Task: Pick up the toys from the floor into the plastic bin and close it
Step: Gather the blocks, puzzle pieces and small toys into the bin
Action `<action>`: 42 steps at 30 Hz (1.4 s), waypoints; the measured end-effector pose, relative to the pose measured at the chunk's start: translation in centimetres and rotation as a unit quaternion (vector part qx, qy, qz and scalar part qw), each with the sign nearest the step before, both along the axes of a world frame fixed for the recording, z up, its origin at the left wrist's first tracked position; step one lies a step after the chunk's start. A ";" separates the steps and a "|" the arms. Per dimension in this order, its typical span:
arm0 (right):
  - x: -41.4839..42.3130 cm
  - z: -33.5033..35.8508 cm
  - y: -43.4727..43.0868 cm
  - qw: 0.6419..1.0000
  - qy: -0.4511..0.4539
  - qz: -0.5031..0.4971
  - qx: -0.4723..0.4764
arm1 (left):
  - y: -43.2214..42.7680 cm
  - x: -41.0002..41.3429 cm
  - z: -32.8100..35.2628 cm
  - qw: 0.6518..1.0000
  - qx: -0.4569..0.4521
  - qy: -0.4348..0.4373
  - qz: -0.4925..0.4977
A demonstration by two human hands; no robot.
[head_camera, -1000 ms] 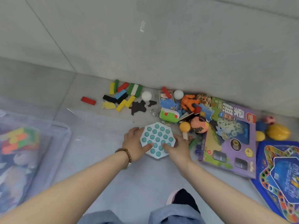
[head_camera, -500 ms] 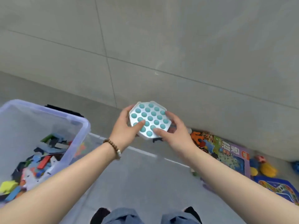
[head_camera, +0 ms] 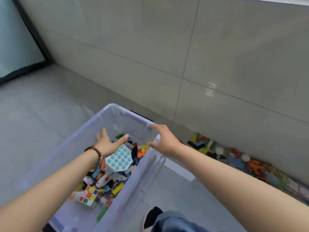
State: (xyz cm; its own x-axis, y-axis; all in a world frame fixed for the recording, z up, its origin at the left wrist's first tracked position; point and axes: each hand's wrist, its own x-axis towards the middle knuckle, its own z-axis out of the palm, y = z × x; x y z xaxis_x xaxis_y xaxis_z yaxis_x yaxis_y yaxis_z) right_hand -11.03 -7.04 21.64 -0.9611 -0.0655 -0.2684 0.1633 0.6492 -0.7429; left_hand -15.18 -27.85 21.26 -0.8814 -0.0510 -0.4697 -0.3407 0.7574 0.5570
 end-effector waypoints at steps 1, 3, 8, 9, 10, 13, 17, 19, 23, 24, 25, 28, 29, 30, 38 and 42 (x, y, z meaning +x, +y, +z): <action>0.3 -0.2 1.2 1.000 0.003 -0.008 0.013 | 0.6 -0.3 0.1 0.999 -0.010 0.014 -0.029; 0.8 -0.4 4.5 0.998 0.002 -0.026 0.049 | 3.2 -0.7 1.0 0.993 -0.009 0.073 -0.098; 3.2 -0.1 16.0 0.987 -0.031 -0.093 0.127 | 13.0 -1.6 2.3 0.945 0.050 0.198 -0.254; 4.0 -0.4 18.3 0.983 -0.041 -0.108 0.139 | 15.1 -1.4 1.9 0.937 0.066 0.201 -0.277; 4.8 -0.8 20.5 0.980 -0.053 -0.125 0.147 | 17.1 -1.1 1.3 0.931 0.079 0.197 -0.296; 7.8 -3.3 25.7 0.969 -0.090 -0.181 0.145 | 22.6 0.1 -1.9 0.922 0.095 0.151 -0.344; 11.7 -8.9 30.0 0.959 -0.126 -0.226 0.118 | 28.5 2.3 -8.0 0.917 0.077 0.038 -0.390; 13.1 -12.1 31.2 0.954 -0.149 -0.232 0.114 | 30.9 3.4 -11.5 0.912 0.073 -0.024 -0.404; 14.5 -17.1 32.6 0.960 -0.141 -0.222 0.098 | 35.0 5.4 -18.0 0.907 0.063 -0.116 -0.399; 14.5 -18.3 32.9 0.960 -0.132 -0.221 0.106 | 35.8 5.8 -19.3 0.906 0.061 -0.128 -0.398; 14.4 -19.3 33.2 0.960 -0.127 -0.218 0.117 | 36.5 6.1 -20.5 0.906 0.060 -0.137 -0.397; 14.1 -22.0 34.2 0.957 -0.120 -0.214 0.153 | 38.2 6.9 -23.5 0.909 0.059 -0.141 -0.388; 14.1 -22.7 34.4 0.956 -0.112 -0.208 0.173 | 38.5 7.1 -24.1 0.911 0.065 -0.143 -0.382; 14.1 -23.3 34.5 0.953 -0.106 -0.200 0.201 | 38.9 7.4 -24.5 0.912 0.075 -0.149 -0.374; 13.9 -23.9 33.1 0.949 -0.029 -0.208 0.233 | 40.8 8.7 -25.7 0.934 0.235 -0.217 -0.162; 13.7 -23.4 32.0 0.972 -0.009 -0.227 0.057 | 40.4 8.1 -25.3 0.921 0.321 -0.218 0.023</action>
State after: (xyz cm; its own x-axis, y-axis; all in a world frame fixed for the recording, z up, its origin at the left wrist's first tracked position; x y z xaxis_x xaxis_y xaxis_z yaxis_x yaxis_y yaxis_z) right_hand 2.72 24.95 -1.80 -0.8793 0.3948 -0.2662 0.4641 0.5855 -0.6647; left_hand -7.05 12.55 -4.08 -0.6051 0.3291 -0.7250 -0.6617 0.2985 0.6878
